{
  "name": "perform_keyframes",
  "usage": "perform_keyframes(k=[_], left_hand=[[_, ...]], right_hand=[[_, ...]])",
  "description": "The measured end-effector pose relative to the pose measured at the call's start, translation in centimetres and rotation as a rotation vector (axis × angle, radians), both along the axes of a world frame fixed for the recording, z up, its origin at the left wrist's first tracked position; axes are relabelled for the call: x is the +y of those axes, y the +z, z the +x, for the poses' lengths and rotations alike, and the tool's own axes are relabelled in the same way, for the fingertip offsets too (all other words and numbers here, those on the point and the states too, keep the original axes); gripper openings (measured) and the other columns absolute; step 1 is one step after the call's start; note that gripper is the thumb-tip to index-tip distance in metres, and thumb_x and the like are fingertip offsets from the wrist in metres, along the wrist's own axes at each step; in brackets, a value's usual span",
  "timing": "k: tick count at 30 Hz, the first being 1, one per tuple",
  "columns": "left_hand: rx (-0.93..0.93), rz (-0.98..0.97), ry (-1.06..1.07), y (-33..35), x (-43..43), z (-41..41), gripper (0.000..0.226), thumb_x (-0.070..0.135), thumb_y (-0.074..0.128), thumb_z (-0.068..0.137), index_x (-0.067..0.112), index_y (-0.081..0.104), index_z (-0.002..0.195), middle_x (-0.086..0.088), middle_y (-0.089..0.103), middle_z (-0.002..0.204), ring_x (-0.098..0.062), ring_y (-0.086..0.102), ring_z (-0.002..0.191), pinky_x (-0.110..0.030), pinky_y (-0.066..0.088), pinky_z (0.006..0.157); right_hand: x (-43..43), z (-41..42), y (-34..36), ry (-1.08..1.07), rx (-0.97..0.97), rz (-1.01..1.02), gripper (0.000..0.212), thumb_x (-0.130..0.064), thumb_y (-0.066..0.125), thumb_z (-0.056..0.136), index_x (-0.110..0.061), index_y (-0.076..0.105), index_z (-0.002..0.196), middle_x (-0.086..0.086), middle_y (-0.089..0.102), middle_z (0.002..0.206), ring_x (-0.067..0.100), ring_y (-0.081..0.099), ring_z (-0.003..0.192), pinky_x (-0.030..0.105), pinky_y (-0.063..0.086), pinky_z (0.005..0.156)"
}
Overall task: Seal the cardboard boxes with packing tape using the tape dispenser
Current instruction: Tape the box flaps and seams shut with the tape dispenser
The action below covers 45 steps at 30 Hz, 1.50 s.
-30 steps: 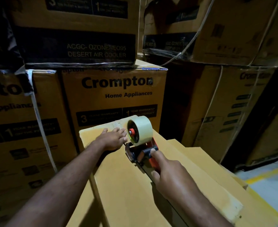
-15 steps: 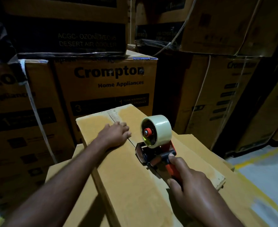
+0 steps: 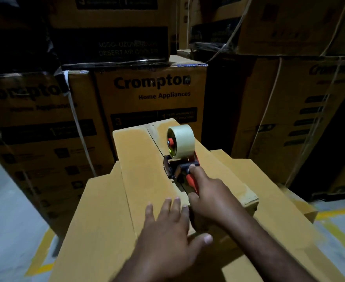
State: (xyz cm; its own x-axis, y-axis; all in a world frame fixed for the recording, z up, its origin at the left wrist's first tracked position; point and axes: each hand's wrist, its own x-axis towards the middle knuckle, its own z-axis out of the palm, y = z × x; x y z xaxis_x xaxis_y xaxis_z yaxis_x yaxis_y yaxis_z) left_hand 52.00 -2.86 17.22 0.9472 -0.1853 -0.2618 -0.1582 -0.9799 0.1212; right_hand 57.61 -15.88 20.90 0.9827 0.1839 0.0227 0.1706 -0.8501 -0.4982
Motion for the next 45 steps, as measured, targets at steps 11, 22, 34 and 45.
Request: perform_keyframes(k=[11, 22, 34, 45], left_hand=[[-0.288, -0.109, 0.185, -2.3, -4.4, -1.9, 0.076, 0.039, 0.029, 0.103, 0.012, -0.013, 0.16, -0.01, -0.02, 0.168, -0.023, -0.013, 0.157, -0.035, -0.01, 0.124], [-0.386, -0.451, 0.257, -2.3, -2.9, -0.5, 0.123, 0.059, 0.073, 0.084, 0.026, -0.019, 0.159, 0.009, -0.022, 0.168, -0.013, 0.001, 0.157, -0.035, 0.026, 0.121], [-0.094, -0.109, 0.006, 0.0, 2.1, 3.1, 0.143, 0.082, 0.071, 0.065, 0.02, -0.016, 0.16, -0.001, -0.01, 0.171, -0.019, -0.011, 0.156, -0.061, -0.013, 0.122], [-0.117, -0.196, -0.127, -0.1, 1.5, 2.3, 0.128, 0.072, 0.075, 0.071, 0.031, -0.006, 0.162, 0.006, -0.011, 0.17, -0.013, -0.019, 0.152, -0.065, -0.015, 0.119]], right_hand=[[-2.2, -1.1, 1.2, 0.083, -0.015, -0.04, 0.049, -0.021, 0.054, 0.092, -0.03, 0.032, 0.135, 0.006, 0.051, 0.09, 0.031, 0.054, 0.081, 0.037, 0.05, 0.068], [-6.9, -8.7, 2.4, 0.183, -0.048, -0.078, 0.044, -0.031, 0.055, 0.098, -0.037, 0.033, 0.135, -0.011, 0.035, 0.076, 0.005, 0.036, 0.064, 0.022, 0.03, 0.05], [-6.4, -9.5, 2.3, 0.095, -0.002, -0.04, 0.051, -0.024, 0.054, 0.094, -0.042, 0.028, 0.134, -0.002, 0.046, 0.092, 0.017, 0.052, 0.082, 0.031, 0.051, 0.066], [-7.5, -13.4, 3.1, -0.005, 0.022, -0.127, 0.06, -0.037, 0.056, 0.097, -0.055, 0.015, 0.137, -0.01, 0.043, 0.095, 0.005, 0.052, 0.079, 0.021, 0.047, 0.061]])
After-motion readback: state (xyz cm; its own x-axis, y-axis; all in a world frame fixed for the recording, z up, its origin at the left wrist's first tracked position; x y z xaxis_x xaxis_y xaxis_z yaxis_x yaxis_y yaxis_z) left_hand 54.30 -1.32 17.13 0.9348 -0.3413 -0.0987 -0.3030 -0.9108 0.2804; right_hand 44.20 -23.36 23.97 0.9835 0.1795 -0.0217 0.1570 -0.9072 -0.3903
